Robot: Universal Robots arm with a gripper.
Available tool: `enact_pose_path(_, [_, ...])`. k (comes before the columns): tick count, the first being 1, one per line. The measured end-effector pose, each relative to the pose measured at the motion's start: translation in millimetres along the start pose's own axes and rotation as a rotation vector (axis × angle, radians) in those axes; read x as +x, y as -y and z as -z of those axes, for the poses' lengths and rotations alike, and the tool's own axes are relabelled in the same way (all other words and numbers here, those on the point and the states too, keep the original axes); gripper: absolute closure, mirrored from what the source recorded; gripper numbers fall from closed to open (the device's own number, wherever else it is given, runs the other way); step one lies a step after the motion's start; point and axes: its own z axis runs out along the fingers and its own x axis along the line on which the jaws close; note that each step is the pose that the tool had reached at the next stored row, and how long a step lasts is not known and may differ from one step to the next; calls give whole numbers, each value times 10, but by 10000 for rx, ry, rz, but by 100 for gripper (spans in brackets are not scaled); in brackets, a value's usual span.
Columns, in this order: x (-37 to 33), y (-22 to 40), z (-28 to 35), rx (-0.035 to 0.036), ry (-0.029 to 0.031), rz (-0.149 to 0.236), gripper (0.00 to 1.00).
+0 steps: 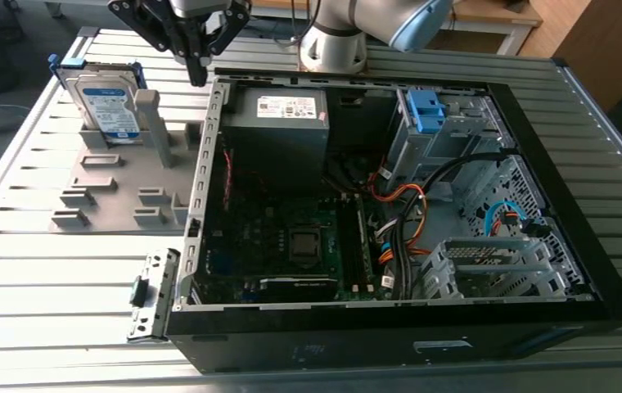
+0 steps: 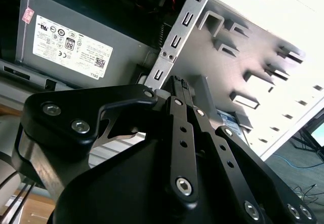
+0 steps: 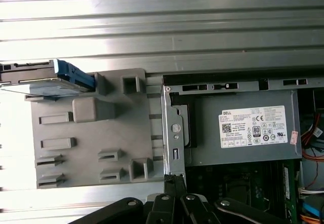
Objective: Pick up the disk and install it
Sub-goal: 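Reach for the disk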
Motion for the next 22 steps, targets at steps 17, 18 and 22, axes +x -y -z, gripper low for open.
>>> enact_pose_path(17, [107, 8, 2, -1, 1, 0, 89])
enact_pose_path(18, [113, 9, 2, 0, 0, 0, 89])
enact_pose_path(22, [135, 10, 3, 0, 0, 0, 89])
